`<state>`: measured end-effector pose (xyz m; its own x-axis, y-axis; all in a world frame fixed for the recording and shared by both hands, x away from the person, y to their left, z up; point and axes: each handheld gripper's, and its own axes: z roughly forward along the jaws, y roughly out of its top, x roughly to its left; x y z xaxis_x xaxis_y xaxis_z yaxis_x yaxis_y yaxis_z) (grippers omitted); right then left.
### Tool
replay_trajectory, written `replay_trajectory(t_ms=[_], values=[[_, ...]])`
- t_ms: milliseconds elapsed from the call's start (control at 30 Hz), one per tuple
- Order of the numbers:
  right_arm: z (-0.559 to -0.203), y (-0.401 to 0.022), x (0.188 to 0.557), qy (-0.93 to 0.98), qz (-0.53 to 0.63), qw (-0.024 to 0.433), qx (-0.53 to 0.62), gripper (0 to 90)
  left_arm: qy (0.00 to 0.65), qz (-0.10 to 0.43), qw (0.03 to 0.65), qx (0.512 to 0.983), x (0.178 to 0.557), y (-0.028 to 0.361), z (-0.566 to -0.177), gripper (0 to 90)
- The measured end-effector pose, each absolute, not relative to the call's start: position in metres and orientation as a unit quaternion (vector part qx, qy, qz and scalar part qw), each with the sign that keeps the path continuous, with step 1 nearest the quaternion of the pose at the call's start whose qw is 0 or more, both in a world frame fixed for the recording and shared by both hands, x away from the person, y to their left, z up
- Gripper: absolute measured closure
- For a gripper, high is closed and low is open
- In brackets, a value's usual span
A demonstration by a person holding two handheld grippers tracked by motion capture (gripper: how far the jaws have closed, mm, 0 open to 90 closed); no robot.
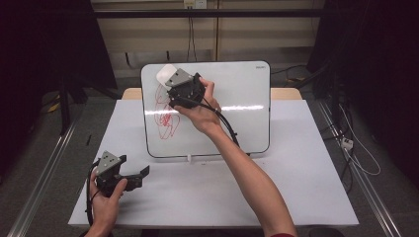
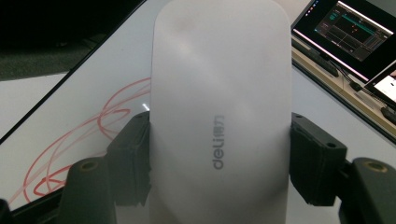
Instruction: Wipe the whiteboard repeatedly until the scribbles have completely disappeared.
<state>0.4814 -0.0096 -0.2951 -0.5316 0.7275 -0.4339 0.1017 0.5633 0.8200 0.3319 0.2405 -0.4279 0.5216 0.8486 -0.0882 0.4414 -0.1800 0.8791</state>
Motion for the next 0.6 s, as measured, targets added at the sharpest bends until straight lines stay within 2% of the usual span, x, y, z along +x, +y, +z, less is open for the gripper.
replay_trajectory(t_ms=[600], values=[[-0.303, 0.007, 0.486, 0.788, 0.357, 0.43, 0.26, 31.6, 0.437, 0.209, 0.464, 0.742, 0.335, 0.242, -0.43, 5.9]])
